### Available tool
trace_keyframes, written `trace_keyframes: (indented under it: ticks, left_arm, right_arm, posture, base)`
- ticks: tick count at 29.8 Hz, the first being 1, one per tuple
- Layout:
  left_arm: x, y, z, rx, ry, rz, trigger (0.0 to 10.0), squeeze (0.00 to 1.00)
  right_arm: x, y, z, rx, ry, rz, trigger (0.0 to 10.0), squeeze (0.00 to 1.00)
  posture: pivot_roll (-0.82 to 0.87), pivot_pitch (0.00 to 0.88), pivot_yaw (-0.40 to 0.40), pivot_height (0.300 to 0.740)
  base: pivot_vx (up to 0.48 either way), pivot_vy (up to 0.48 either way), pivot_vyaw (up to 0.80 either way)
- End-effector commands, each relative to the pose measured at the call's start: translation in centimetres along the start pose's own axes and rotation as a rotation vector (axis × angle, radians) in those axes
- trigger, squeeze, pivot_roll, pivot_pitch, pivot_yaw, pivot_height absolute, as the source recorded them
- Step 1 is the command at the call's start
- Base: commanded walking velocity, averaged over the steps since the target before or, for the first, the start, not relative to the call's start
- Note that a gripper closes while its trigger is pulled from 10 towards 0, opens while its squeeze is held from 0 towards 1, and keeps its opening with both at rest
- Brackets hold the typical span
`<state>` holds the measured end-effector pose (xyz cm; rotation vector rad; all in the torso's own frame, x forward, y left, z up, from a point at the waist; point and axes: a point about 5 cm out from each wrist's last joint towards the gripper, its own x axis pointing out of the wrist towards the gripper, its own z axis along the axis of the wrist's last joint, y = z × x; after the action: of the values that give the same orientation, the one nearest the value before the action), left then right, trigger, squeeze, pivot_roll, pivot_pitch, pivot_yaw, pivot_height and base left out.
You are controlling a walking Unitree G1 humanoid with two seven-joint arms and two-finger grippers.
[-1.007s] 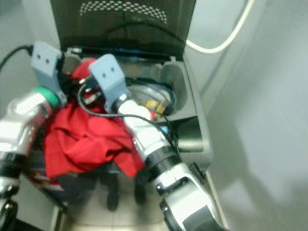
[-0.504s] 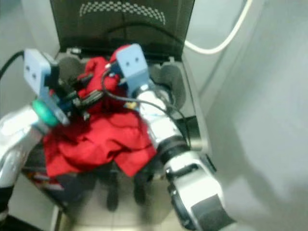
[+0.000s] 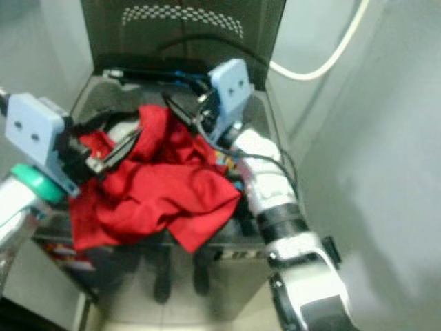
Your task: Clothes washing
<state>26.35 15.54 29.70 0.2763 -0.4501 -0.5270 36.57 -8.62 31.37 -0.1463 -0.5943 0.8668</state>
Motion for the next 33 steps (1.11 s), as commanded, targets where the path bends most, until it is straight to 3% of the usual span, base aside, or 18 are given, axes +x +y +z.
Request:
trace_keyframes:
  ticks: [1,5,7,8,9,10,11,13,15,17,20,24,33]
  left_arm:
    - [-0.8,0.3,0.0,-0.004,0.022,0.045,10.0,0.0]
    - [-0.8,1.0,-0.2,0.009,0.026,0.119,10.0,0.0]
    - [-0.7,0.8,0.5,-0.012,-0.032,0.118,10.0,0.0]
    - [-0.7,0.8,0.5,-0.012,-0.032,0.118,10.0,0.0]
    - [-0.6,0.8,0.9,-0.001,-0.068,0.138,10.0,0.0]
    - [-0.6,0.8,0.9,-0.001,-0.068,0.138,10.0,0.0]
    - [-0.5,1.5,1.1,0.065,-0.077,0.227,10.0,0.0]
    - [-0.5,1.5,1.1,0.065,-0.077,0.227,10.0,0.0]
    - [-0.8,2.2,1.1,0.109,-0.07,0.346,10.0,0.0]
    - [-1.0,2.2,0.9,0.111,-0.057,0.365,10.0,0.0]
    - [-1.2,2.1,0.8,0.102,-0.045,0.363,10.0,0.0]
    - [-1.4,2.3,0.7,0.112,-0.027,0.365,10.0,0.0]
    - [-1.0,2.0,0.5,0.11,-0.037,0.376,10.0,0.0]
  right_arm:
    - [-1.8,-0.1,0.5,-0.007,0.009,0.078,10.0,0.0]
    - [-3.3,-0.1,1.0,0.021,0.01,0.134,10.0,0.0]
    - [-4.8,1.1,1.1,0.096,0.026,0.262,10.0,0.0]
    - [-4.8,1.1,1.1,0.096,0.026,0.262,10.0,0.0]
    - [-5.4,2.1,0.7,0.119,0.057,0.341,10.0,0.0]
    - [-5.4,2.1,0.7,0.119,0.057,0.341,10.0,0.0]
    - [-6.1,3.5,0.1,0.131,0.108,0.44,10.0,0.0]
    - [-6.1,3.5,0.1,0.131,0.108,0.44,10.0,0.0]
    - [-7.4,6.2,-1.4,0.13,0.215,0.603,10.0,0.0]
    - [-7.8,7.1,-2.2,0.107,0.253,0.645,10.0,0.0]
    - [-7.9,7.6,-2.5,0.095,0.273,0.665,10.0,0.0]
    - [-6.1,8.5,-3.6,-0.083,0.311,0.631,10.0,0.0]
    - [-4.9,9.4,-4.4,-0.206,0.332,0.543,10.0,0.0]
  posture:
    - [0.15,0.115,-0.023,0.74]
    - [0.15,0.114,-0.02,0.74]
    - [0.14,0.12,-0.014,0.74]
    - [0.14,0.12,-0.014,0.74]
    - [0.14,0.121,-0.009,0.74]
    - [0.14,0.121,-0.009,0.74]
    - [0.13,0.118,-0.003,0.74]
    - [0.13,0.118,-0.003,0.74]
    - [0.13,0.12,-0.004,0.74]
    - [0.14,0.119,-0.006,0.74]
    - [0.14,0.119,-0.006,0.74]
    - [0.15,0.114,-0.02,0.74]
    - [0.15,0.108,-0.025,0.74]
  base:
    - [0.0,0.0,0.0]
    - [0.0,0.0,0.0]
    - [0.0,0.0,0.0]
    - [0.0,0.0,0.0]
    - [0.0,0.0,0.0]
    - [0.0,0.0,0.0]
    - [0.0,0.0,0.0]
    - [0.0,0.0,0.0]
    - [0.0,0.0,0.0]
    - [0.0,0.0,0.0]
    - [0.0,0.0,0.0]
    - [0.0,0.0,0.0]
    - [0.0,0.0,0.0]
